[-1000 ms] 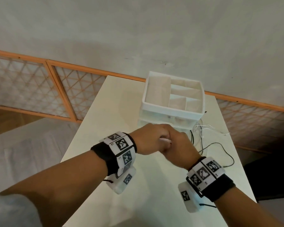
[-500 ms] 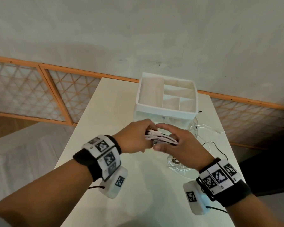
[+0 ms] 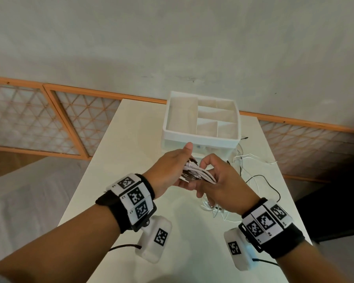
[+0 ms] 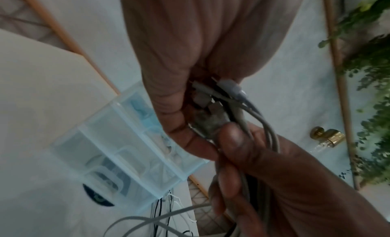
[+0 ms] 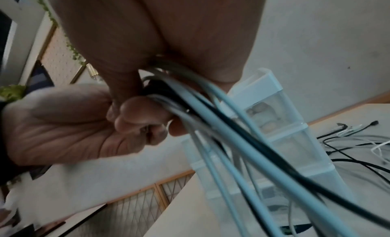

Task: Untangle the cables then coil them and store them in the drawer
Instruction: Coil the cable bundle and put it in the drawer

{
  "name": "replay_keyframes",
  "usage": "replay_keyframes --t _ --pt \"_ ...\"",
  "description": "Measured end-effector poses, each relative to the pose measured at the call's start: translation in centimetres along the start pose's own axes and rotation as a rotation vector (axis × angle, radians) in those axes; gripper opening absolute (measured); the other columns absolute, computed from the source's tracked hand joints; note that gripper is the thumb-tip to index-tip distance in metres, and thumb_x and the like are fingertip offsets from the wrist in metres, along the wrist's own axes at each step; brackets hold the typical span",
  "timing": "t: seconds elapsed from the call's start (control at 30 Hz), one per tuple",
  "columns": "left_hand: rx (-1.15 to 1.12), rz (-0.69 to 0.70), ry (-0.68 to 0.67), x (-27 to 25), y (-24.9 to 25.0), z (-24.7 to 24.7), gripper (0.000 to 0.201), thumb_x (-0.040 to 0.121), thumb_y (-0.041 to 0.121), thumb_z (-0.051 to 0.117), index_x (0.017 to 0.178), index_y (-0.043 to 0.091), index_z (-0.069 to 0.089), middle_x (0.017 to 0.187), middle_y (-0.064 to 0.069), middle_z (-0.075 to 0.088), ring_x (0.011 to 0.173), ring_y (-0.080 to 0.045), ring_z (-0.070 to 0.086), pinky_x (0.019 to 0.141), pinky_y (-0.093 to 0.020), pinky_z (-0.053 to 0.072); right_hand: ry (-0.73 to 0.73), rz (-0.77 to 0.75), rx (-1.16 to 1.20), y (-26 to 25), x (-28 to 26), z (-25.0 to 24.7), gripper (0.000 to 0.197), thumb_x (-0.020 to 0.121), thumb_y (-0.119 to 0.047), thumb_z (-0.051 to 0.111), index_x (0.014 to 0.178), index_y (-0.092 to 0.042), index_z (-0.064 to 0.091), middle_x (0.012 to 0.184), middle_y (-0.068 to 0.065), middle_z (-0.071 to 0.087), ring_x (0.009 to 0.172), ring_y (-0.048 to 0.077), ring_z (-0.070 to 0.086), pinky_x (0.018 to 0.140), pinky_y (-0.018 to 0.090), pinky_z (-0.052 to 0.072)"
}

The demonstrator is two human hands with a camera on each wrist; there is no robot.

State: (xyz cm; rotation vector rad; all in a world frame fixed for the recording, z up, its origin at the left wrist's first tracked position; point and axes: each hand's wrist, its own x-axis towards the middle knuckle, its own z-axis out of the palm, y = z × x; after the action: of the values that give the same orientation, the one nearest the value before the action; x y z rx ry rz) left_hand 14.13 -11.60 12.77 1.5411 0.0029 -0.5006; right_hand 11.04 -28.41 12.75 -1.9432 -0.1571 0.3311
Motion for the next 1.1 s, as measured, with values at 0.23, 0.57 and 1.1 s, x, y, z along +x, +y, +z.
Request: replay_keyframes --t 0.23,0.57,1.1 --pt "0.170 0.103 -0.116 0.3 0.0 -0.1 0.068 0.087 0.069 0.051 0.092 0.004 0.068 0.068 -0.011 0.069 0.070 -0.028 0.069 0.074 -0.038 0.060 0.194 0.004 -0.045 0.1 0.6 0.8 0.039 0.080 -0.024 0.083 0.095 -0.014 0.048 0.064 0.003 0.071 0.047 0.009 0.057 0.047 0.017 0.043" --pt "-0.067 0.016 0.079 0.9 -1.5 -0.4 0.033 0.089 0.024 0.072 0.110 0.001 0.061 0.070 -0.013 0.067 0.056 -0.021 0.060 0.050 -0.028 0.047 0.110 -0.063 0.112 0.5 0.5 0.5 0.024 0.092 -0.030 0.068 0.114 -0.022 0.061 0.074 0.004 0.074 0.047 0.013 0.050 0.052 0.032 0.044" --pt "-0.064 0.057 0.089 0.8 -2.0 -0.9 0.033 0.102 0.030 0.047 0.091 0.001 0.060 0.068 -0.023 0.065 0.055 -0.028 0.051 0.045 -0.028 0.039 0.149 -0.107 0.142 1.6 1.1 1.1 0.007 0.096 -0.011 0.064 0.102 -0.013 0.065 0.071 0.004 0.073 0.044 0.021 0.049 0.051 0.033 0.046"
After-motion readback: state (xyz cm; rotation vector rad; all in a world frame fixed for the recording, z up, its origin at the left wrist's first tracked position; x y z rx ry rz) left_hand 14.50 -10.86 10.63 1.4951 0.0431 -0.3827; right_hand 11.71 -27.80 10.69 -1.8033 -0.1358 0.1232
